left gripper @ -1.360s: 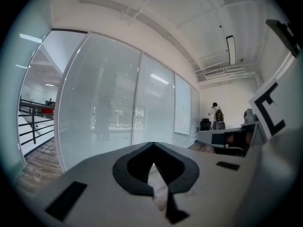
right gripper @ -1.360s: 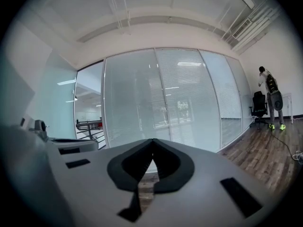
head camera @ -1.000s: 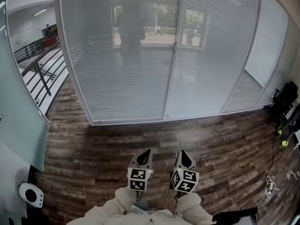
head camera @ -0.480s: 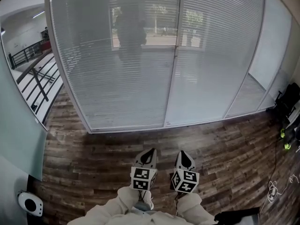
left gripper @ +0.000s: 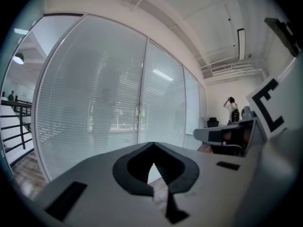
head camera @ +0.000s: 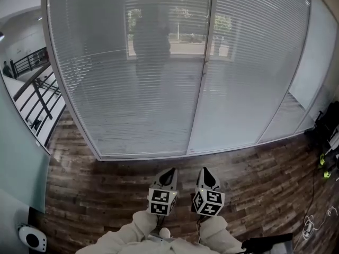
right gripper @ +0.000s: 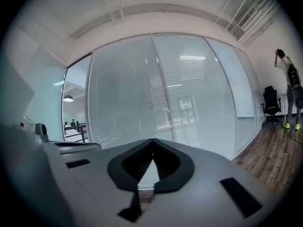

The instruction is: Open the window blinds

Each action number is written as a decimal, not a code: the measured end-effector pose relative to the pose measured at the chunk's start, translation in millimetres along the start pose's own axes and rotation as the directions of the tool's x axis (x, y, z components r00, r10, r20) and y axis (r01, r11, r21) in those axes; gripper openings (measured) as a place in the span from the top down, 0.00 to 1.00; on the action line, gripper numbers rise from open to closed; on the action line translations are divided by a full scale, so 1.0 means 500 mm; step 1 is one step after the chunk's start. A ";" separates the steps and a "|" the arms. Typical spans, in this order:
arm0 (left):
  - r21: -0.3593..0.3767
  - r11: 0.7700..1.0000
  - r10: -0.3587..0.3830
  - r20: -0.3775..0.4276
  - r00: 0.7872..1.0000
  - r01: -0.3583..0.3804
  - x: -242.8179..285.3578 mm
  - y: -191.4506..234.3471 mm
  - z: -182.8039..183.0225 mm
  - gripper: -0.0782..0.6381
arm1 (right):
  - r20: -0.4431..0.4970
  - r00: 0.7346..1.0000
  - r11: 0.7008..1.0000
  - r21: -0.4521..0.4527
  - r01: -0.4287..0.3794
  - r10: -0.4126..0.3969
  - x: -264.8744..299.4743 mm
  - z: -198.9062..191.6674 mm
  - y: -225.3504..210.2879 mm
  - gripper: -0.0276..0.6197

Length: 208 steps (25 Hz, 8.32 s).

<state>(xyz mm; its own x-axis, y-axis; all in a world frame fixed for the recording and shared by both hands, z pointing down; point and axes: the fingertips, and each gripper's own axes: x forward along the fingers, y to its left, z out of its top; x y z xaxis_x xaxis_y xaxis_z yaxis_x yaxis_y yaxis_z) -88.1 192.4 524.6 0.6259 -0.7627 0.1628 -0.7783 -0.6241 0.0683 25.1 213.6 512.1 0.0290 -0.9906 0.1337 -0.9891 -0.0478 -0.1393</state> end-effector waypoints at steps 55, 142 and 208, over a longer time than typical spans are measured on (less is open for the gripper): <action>-0.010 0.996 0.085 -0.030 0.996 -0.086 0.944 0.375 0.200 0.89 | -0.011 1.000 0.997 0.073 -0.008 0.009 1.014 0.224 -0.326 0.94; 0.017 0.988 0.152 -0.064 0.986 -0.151 0.996 0.465 0.195 0.89 | 0.061 0.998 -0.067 -0.996 0.059 -0.015 1.309 0.578 -0.351 0.75; 0.035 0.987 0.157 -0.042 0.987 -0.156 0.976 0.508 0.183 0.89 | -0.090 0.995 0.757 -0.653 -0.028 -0.041 1.317 0.603 -0.338 0.76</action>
<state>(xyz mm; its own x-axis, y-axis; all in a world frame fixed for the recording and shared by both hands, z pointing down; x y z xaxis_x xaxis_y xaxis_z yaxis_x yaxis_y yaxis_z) 24.0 -353.8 531.3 0.4932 -0.8434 0.2132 -0.8641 -0.5033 0.0079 254.8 -469.2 327.7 0.0564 -0.9721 0.2275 -0.8436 0.0755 0.5316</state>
